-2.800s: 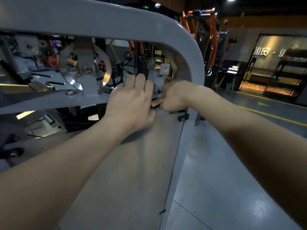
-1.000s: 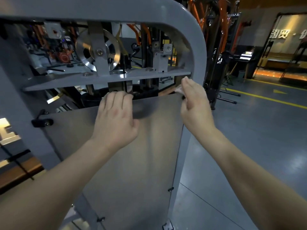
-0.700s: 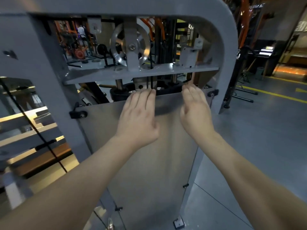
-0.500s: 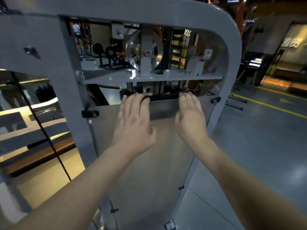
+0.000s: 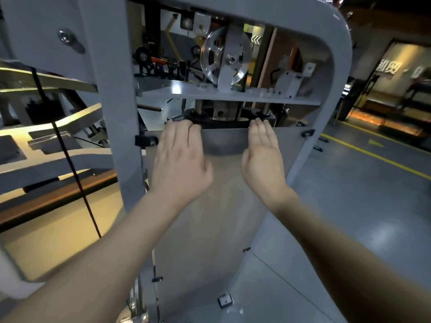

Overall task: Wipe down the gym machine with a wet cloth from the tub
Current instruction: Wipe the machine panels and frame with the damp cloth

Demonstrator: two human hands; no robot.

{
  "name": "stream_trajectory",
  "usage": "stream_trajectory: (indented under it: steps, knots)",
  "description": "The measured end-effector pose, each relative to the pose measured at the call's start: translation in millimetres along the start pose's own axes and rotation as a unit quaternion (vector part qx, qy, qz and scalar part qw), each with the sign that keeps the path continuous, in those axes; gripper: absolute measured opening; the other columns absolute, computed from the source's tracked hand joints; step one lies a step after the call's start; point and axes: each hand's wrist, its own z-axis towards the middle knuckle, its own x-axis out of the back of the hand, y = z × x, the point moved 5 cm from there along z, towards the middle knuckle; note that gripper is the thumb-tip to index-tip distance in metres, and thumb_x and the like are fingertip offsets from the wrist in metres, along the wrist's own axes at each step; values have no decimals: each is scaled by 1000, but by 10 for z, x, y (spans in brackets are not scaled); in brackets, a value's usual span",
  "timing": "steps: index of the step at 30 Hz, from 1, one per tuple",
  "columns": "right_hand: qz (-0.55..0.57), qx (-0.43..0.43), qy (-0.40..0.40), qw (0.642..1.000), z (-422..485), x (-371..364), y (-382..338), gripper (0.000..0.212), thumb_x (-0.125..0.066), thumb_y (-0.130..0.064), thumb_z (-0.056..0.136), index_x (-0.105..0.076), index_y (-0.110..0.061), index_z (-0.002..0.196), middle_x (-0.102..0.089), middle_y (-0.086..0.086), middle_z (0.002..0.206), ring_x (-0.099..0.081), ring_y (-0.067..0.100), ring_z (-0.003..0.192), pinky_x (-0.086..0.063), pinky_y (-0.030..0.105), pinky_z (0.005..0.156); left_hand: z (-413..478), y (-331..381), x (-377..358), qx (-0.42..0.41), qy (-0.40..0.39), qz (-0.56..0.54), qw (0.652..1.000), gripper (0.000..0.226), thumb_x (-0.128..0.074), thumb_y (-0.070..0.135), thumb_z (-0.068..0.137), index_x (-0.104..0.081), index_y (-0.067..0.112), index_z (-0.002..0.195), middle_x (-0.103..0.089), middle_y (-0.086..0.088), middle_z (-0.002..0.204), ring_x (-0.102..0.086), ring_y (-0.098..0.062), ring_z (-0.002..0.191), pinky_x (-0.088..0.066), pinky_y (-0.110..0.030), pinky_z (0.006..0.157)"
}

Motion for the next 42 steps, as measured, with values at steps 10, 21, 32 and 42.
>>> stream_trajectory:
  steps: [10,21,32,42]
  knots:
    - [171,127,-71,974,-48,232,255,60,-42,6,95,-42,-5,154,-40,11,161,-29,25,153,-15,28,127,-40,444,-173,13,22,-39,999,38,-58,6,74,-57,5,112,-51,-10,114,-44,-32,116,-42,-38,98]
    - [417,-30,-216,883,-710,116,2387,33,-48,-6,99,-73,-18,117,-65,-12,111,-59,-1,104,-43,9,91,-133,2178,-1467,211,-129,-202,948,38,-64,31,83,-56,25,119,-54,12,109,-53,1,92,-42,-18,79]
    - [456,-101,-332,819,-873,-243,3840,28,-55,-8,90,-68,-33,91,-67,-11,70,-64,20,67,-53,38,61,-212,3083,-2599,310,-264,-267,874,15,-53,14,98,-68,19,97,-66,-3,81,-51,-3,60,-38,-12,52]
    - [390,-139,-421,807,-407,-895,4826,27,-63,-10,96,-62,-30,115,-67,-4,78,-60,7,59,-46,17,55,-44,3345,-3920,460,-224,-422,749,14,-57,25,99,-70,22,94,-61,5,67,-54,-7,60,-42,-21,59]
